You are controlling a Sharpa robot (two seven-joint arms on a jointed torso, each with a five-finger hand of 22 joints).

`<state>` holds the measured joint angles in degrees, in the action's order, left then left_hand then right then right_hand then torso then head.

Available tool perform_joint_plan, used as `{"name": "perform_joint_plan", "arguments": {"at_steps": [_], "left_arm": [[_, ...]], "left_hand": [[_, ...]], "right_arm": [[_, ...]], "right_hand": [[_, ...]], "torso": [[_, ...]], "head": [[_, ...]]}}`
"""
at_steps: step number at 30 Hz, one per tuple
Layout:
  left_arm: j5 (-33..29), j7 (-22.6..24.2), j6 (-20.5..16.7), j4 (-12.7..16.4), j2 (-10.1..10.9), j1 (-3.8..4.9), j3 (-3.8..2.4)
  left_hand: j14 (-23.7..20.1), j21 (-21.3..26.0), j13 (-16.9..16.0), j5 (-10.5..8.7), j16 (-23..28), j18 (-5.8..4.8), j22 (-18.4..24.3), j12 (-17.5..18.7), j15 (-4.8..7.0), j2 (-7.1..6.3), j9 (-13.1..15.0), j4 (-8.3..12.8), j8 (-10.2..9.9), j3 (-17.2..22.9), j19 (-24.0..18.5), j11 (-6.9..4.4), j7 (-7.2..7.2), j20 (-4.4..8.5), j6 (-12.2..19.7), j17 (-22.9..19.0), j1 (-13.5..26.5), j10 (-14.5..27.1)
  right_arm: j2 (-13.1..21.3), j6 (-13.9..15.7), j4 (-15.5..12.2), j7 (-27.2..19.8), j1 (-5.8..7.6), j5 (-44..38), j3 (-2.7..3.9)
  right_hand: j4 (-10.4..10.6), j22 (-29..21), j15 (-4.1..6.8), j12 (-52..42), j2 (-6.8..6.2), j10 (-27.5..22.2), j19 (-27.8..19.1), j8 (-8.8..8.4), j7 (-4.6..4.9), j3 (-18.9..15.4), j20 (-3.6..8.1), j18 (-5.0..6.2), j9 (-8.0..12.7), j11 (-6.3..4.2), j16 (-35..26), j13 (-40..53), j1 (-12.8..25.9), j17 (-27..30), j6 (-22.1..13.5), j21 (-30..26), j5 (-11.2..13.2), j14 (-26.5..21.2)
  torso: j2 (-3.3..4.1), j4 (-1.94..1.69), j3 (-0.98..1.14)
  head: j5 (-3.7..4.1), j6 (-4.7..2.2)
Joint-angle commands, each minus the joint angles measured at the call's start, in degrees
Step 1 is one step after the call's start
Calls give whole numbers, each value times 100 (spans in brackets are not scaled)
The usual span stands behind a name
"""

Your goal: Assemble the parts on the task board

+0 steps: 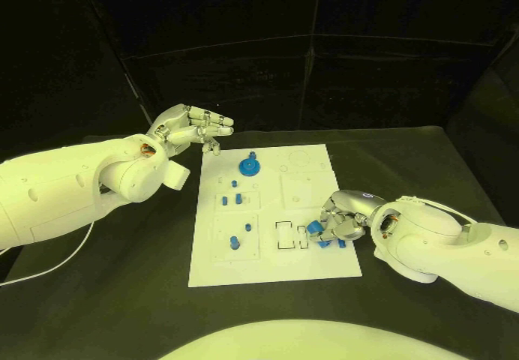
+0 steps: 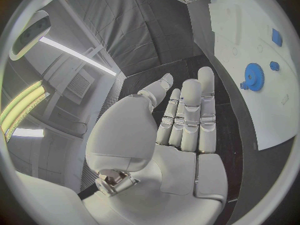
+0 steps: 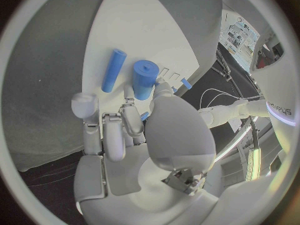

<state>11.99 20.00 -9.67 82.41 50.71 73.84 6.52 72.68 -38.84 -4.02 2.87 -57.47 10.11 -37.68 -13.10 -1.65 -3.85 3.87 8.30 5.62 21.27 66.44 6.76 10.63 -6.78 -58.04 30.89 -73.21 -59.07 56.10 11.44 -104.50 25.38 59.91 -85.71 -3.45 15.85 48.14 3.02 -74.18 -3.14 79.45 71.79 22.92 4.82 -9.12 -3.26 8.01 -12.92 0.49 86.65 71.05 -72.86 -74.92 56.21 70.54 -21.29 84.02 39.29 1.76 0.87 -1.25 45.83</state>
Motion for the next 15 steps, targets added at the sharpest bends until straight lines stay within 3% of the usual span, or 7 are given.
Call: {"name": "perform_joint_plan", "arguments": {"at_steps": [1, 6, 11, 15], "left_arm": [[-16, 103, 21, 9, 1, 5, -3], [-16, 109, 14, 3, -5, 3, -3], [-16, 108, 11, -4, -17, 2, -3], [-16, 106, 10, -10, -27, 2, -3]], "left_hand": [[-34, 26, 1, -11, 11, 33, 9, -34, 13, 30, -3, -20, -35, -3, -15, -2, -1, -38, 43, 0, 22, 55], [-34, 27, 0, -10, 10, 33, 10, -37, 13, 34, -3, -20, -34, -1, -14, -2, -2, -38, 43, 0, 19, 56], [-34, 27, 0, -10, 9, 33, 10, -38, 13, 35, -3, -19, -34, -1, -14, -3, -2, -38, 43, 0, 17, 56], [-34, 27, 0, -10, 9, 33, 10, -38, 13, 35, -3, -19, -34, -1, -14, -3, -2, -38, 43, 0, 17, 56]], "right_arm": [[29, 194, -42, 20, -35, 220, -34], [149, 472, -189, -40, -35, 768, -31], [225, 724, -329, -132, -31, 1143, -29], [241, 927, -389, -213, -29, 1386, -27]], "right_hand": [[-49, 21, 47, -32, 122, 42, 7, 40, -10, 12, 39, -57, -39, -20, 26, 33, -122, -678, 77, 24, -140, 437], [-86, 97, 74, -54, 225, 88, 53, 69, -44, 27, 66, -70, -81, -53, 55, 93, -233, -754, 133, 68, -520, 453], [-81, 98, 94, -59, 269, 114, 59, 90, -70, 17, 83, -70, -111, -76, 65, 120, -255, -779, 174, 72, -684, 458], [-80, 108, 109, -31, 287, 115, 66, 84, -83, 10, 100, -72, -133, -91, 62, 116, -300, -773, 167, 78, -954, 457]], "torso": [[-4, 2, 3], [-7, -2, -4], [-7, -5, -3], [-4, -18, -8]], "head": [[15, -8], [17, 7], [39, -5], [60, -14]]}}
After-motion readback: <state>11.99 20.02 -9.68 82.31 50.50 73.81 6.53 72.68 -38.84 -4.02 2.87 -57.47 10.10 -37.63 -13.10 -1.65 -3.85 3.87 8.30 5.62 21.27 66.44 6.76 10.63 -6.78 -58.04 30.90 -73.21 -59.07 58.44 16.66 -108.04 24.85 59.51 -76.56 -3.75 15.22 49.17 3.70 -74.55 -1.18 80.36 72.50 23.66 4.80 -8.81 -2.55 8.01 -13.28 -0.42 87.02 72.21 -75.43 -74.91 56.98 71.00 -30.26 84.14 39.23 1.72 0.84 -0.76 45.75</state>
